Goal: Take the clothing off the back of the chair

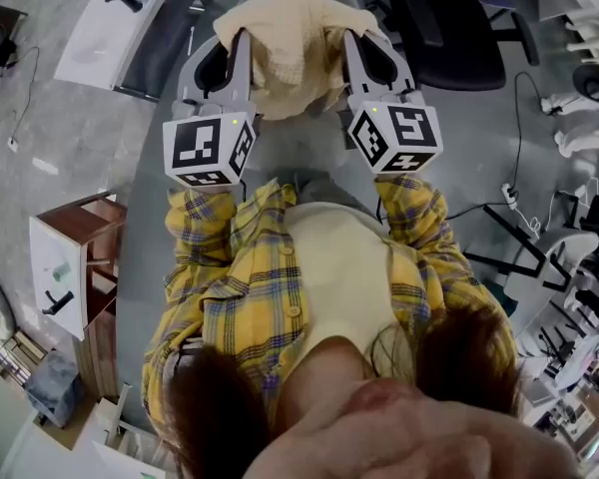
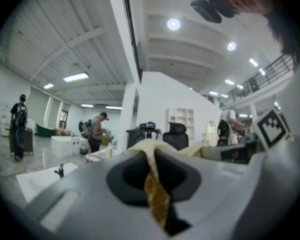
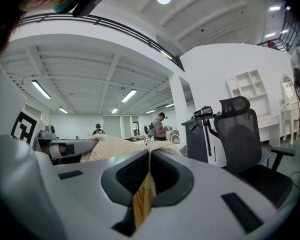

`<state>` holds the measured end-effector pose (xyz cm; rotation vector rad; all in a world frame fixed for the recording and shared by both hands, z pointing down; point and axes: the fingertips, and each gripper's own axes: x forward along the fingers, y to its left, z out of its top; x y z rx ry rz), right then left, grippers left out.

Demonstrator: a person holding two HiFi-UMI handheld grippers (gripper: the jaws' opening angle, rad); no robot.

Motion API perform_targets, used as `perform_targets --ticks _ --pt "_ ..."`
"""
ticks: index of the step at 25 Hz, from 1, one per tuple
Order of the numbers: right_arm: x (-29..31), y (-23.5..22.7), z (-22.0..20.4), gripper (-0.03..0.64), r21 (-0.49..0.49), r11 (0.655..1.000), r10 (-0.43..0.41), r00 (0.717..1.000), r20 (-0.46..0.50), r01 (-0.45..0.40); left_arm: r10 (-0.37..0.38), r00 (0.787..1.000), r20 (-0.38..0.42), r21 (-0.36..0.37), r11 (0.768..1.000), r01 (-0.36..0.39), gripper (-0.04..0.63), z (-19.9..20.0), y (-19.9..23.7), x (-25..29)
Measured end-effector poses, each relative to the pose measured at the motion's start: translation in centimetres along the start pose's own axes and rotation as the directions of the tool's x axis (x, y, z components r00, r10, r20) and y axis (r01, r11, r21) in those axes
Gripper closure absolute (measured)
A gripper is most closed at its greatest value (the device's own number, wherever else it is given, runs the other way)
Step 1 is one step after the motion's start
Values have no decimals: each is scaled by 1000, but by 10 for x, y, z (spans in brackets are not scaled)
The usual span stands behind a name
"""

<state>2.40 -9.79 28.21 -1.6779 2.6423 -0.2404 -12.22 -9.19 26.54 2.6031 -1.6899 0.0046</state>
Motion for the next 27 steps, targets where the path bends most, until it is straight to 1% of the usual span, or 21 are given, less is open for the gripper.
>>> perform_targets --ticks 12,27 --pt "-15 5 -10 595 24 1000 11 1000 -27 -10 12 999 -38 -4 1000 -12 566 -11 0 -15" --pt "-24 12 -10 595 17 1000 14 999 -32 -14 0 1000 -27 -6 1000 0 566 -9 1 -22"
